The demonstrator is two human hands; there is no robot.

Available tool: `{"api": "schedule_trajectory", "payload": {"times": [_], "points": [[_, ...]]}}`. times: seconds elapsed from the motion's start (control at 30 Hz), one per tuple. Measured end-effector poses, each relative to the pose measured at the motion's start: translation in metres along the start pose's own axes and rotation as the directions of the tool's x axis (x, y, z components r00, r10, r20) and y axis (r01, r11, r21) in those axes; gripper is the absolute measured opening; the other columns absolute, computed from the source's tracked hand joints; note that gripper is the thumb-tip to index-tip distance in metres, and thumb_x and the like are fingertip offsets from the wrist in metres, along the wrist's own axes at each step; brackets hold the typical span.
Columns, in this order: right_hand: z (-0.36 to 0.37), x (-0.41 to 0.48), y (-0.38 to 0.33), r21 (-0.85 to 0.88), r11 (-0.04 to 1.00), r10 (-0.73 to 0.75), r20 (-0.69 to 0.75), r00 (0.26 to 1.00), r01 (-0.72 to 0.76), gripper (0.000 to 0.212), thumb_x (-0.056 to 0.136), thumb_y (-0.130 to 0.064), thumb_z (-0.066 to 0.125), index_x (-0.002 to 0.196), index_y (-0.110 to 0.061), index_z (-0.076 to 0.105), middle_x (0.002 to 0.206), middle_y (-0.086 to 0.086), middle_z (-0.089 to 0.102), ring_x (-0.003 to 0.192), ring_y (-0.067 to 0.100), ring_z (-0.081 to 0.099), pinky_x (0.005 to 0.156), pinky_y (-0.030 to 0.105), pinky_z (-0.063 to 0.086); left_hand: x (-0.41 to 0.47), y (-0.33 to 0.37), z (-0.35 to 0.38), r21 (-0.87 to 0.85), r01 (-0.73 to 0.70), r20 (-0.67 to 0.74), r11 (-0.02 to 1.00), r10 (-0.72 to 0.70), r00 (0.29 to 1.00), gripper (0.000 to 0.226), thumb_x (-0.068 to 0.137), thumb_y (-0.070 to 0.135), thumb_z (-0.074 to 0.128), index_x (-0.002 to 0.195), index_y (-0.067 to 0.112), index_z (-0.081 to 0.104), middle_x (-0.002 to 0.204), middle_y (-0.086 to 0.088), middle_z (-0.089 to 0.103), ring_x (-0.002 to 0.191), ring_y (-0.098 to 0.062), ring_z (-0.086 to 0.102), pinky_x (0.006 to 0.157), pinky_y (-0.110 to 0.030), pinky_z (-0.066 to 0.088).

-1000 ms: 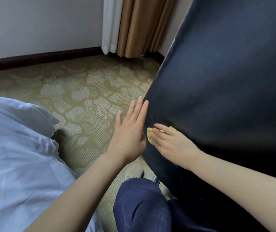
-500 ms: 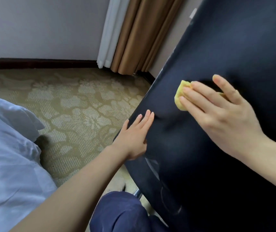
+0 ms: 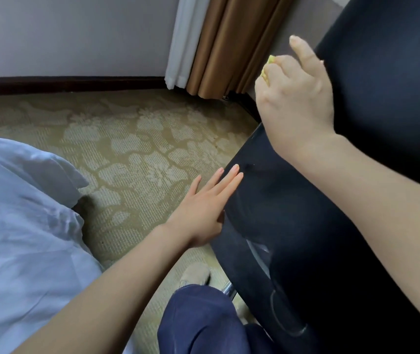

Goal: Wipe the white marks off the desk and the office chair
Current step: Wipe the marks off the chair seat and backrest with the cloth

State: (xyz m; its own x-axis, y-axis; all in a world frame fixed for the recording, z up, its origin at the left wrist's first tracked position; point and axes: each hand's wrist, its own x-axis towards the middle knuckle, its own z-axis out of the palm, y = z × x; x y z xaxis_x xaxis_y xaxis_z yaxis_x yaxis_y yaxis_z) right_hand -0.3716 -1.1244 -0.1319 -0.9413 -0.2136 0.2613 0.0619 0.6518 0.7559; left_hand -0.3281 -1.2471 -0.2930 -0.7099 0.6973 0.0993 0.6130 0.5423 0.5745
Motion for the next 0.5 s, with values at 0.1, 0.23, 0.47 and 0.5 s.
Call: {"api": "schedule_trajectory", "payload": {"times": [0.1,0.23,0.47,0.5], "points": [[0.023,-0.009,-0.031,-0.115,0.984,-0.131,0.034,0.991,0.135,0.034,0.101,-0.005,0.025,0.124,0.001,0.050,0.120,0.011,0.054,0.124,0.027,0.040,0.117,0.039,-0.004,-0.005,-0.011,0.005,0.000,0.040,0.006,0.999,-0.040,0.999,0.086,0.090,0.003,0.043,0.149,0.028,-0.015,0.143,0.021,-0.033,0.140,-0.002,-0.023,0.114,-0.036,-0.013],[0.057,-0.019,-0.075,-0.073,0.956,-0.270,0.148,0.951,0.283,0.034,0.101,-0.006,0.024,0.129,0.002,0.042,0.126,0.017,0.049,0.128,0.032,0.037,0.114,0.041,-0.008,-0.018,-0.027,0.007,-0.053,0.121,0.010,0.991,-0.120,0.993,0.085,0.090,0.004,0.042,0.149,0.027,-0.015,0.143,0.021,-0.032,0.140,-0.002,-0.021,0.115,-0.035,-0.012],[0.083,-0.042,-0.114,-0.087,0.893,-0.421,0.188,0.887,0.442,0.038,0.102,-0.014,0.029,0.136,0.002,0.038,0.144,0.021,0.036,0.139,0.032,0.024,0.105,0.045,-0.018,-0.040,-0.050,0.002,-0.018,0.187,0.031,0.982,-0.186,0.982,0.080,0.093,0.006,0.039,0.150,0.025,-0.014,0.144,0.020,-0.031,0.134,0.003,-0.025,0.114,-0.034,-0.011],[0.085,-0.046,-0.116,-0.100,0.883,-0.438,0.180,0.881,0.459,0.041,0.102,-0.016,0.029,0.138,0.002,0.035,0.148,0.020,0.032,0.141,0.031,0.021,0.103,0.045,-0.020,-0.040,-0.049,0.001,-0.019,0.184,0.031,0.983,-0.183,0.983,0.080,0.093,0.006,0.039,0.149,0.026,-0.014,0.144,0.020,-0.032,0.133,0.004,-0.025,0.114,-0.033,-0.012]]}}
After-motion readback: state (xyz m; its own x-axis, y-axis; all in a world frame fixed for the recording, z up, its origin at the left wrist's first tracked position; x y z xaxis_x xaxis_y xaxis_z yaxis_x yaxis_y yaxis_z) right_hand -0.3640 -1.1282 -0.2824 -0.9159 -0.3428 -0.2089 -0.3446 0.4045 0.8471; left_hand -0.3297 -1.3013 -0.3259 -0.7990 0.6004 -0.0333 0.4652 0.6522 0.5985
